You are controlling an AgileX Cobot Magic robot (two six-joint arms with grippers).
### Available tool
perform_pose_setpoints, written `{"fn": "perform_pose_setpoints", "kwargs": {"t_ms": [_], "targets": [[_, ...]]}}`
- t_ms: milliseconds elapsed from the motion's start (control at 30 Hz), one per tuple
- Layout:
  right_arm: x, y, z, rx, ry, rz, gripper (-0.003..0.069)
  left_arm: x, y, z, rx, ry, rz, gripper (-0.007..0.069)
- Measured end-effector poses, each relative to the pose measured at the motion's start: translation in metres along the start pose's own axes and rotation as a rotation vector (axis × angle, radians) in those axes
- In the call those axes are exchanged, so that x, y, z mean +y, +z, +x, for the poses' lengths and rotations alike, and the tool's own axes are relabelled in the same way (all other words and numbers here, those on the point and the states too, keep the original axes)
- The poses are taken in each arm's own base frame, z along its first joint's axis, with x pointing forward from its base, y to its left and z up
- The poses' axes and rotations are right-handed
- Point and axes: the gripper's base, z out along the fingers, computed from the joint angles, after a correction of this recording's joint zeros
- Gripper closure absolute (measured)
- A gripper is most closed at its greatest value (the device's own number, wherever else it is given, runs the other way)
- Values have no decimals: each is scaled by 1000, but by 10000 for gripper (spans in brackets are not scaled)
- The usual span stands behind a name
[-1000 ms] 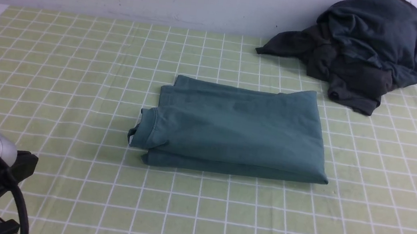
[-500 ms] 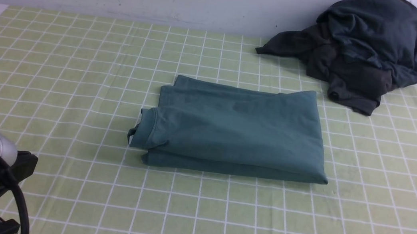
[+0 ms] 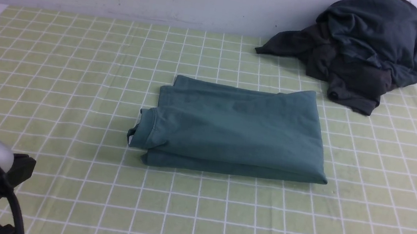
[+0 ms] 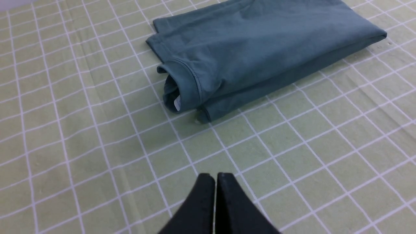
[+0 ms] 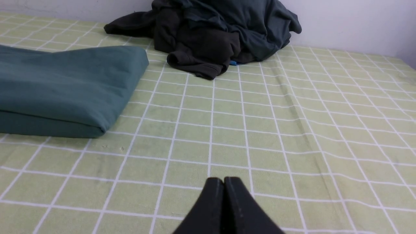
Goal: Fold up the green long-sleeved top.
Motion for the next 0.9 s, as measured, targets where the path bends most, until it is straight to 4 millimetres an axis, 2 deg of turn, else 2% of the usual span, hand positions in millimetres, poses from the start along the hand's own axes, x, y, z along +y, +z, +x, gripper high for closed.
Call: {"fn": "perform_pose_setpoints", "kwargs": {"t_ms": [100,167,267,300,367,500,533,567,633,733,900], "targets": [[0,0,0,0,0,0,671,-3,-4,15,-13,-2,0,627],[0,0,0,1,-1,0,671,-4,-16,39,-61,27,-45,627],[0,0,0,1,0,0,671,-3,-27,58,-157,44,-141,627],[0,0,0,1,0,0,671,-2,-32,70,-239,50,-208,627],[0,0,0,2,0,0,671,-1,-34,78,-315,53,-289,627],[0,0,0,4,2,-1,671,8,-16,102,-350,30,-417,627],[0,0,0,4,2,-1,671,11,-6,116,-343,16,-448,627],[0,0,0,4,2,-1,671,11,-6,116,-343,16,-447,627],[0,0,0,6,1,-1,671,11,3,130,-279,-4,-437,627],[0,0,0,6,4,-1,671,8,7,139,-188,-16,-400,627],[0,0,0,6,4,-1,671,7,7,139,-184,-57,-384,627]]}}
